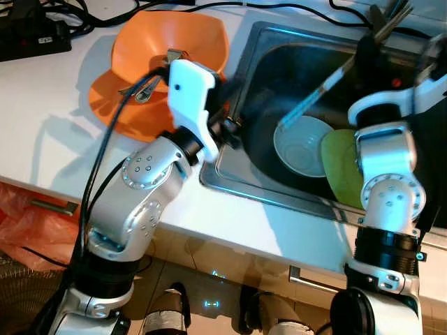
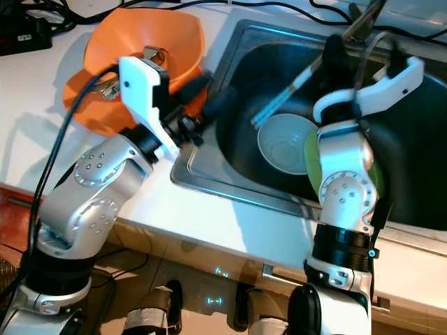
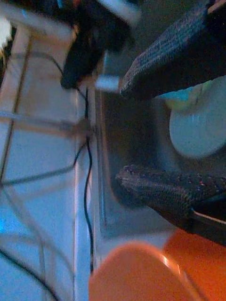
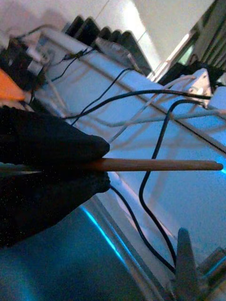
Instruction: Kitchen organization
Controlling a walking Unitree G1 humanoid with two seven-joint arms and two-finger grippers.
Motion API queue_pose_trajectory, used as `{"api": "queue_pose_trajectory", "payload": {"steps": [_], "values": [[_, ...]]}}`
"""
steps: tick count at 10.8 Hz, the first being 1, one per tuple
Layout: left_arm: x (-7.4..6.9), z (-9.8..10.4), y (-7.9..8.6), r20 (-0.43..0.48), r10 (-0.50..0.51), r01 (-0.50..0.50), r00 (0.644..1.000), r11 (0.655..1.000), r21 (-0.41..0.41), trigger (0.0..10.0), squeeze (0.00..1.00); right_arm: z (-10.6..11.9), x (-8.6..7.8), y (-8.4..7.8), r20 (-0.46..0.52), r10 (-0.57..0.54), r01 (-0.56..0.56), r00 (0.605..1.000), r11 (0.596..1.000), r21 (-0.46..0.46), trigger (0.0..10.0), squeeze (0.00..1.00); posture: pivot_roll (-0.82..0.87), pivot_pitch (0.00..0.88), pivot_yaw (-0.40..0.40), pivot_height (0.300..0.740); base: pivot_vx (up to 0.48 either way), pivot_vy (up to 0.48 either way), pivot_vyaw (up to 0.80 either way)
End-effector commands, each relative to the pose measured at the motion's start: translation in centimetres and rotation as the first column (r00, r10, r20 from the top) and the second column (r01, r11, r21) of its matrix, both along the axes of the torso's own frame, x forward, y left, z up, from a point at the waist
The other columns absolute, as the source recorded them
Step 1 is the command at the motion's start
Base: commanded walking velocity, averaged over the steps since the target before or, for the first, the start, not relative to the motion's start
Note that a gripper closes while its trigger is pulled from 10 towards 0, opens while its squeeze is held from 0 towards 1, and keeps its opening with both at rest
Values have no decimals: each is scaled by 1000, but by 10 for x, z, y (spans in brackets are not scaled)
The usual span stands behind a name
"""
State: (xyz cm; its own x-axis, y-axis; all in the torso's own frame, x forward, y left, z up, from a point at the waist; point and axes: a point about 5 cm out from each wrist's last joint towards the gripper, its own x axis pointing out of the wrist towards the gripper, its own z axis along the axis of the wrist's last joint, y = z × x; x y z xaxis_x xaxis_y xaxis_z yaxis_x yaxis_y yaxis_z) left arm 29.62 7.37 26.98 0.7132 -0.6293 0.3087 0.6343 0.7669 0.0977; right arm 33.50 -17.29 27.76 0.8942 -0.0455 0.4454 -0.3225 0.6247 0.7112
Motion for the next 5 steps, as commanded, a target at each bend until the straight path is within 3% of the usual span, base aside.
{"api": "queue_pose_trajectory", "payload": {"steps": [1,3,4,5], "values": [[0,2,-2,41,29,-29,999,1000,-1,10000,0,0,-3,-1,19,-39,40,999,995,-90,10000,0,120,257,-25,740,0,0,0],[2,-6,-5,42,44,-45,998,999,25,10000,0,-3,-3,1,27,-99,103,995,967,-235,10000,0,119,258,-25,740,0,0,0],[2,-13,-8,42,45,-47,998,998,40,10000,0,-9,-3,0,40,-161,164,986,914,-371,10000,0,120,257,-24,740,0,0,0],[1,-20,-14,40,32,-34,999,998,57,10000,0,-12,-4,1,67,-184,194,981,871,-450,10000,0,117,256,-25,740,0,0,0]]}}
